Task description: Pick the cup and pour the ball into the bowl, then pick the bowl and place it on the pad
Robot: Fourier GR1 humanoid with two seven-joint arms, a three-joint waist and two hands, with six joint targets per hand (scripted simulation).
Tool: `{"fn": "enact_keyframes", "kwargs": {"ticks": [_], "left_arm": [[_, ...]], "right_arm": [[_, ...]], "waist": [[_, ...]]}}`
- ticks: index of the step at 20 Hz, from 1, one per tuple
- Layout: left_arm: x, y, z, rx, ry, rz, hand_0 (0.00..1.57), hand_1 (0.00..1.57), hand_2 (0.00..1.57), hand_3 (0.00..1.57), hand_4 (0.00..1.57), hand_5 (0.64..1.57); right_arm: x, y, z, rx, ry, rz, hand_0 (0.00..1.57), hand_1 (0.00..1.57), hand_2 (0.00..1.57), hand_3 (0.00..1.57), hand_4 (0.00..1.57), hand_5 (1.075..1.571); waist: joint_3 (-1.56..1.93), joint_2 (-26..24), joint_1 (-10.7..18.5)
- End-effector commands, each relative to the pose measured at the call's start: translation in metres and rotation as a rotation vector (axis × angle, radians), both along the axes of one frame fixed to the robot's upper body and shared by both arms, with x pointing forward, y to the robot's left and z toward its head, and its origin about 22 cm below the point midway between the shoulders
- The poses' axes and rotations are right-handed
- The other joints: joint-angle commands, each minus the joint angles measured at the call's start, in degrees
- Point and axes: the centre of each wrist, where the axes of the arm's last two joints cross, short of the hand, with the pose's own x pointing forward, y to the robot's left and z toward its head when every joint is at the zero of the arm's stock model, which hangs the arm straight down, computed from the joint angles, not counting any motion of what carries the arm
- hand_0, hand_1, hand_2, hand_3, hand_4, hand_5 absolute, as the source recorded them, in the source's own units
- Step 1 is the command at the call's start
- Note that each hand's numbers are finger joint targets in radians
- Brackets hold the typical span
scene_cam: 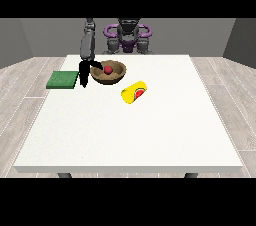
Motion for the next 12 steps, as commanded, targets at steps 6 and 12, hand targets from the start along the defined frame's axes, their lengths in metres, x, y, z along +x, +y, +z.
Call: {"fn": "enact_keyframes", "kwargs": {"ticks": [6,12], "left_arm": [[0.000,-0.012,0.027,0.001,-0.020,-0.059,0.00,0.00,0.00,0.00,0.00,1.538],[-0.005,0.001,0.018,-0.001,-0.011,-0.067,0.00,0.00,0.00,0.00,0.00,1.544]], "right_arm": [[0.014,0.054,-0.002,-0.032,0.157,-0.019,0.00,0.00,0.00,0.00,0.42,1.570],[-0.002,0.000,-0.016,-0.180,0.284,-0.142,1.57,1.57,1.57,1.57,1.17,1.405]], "waist": [[1.25,1.59,4.64],[1.14,2.17,5.61]]}}
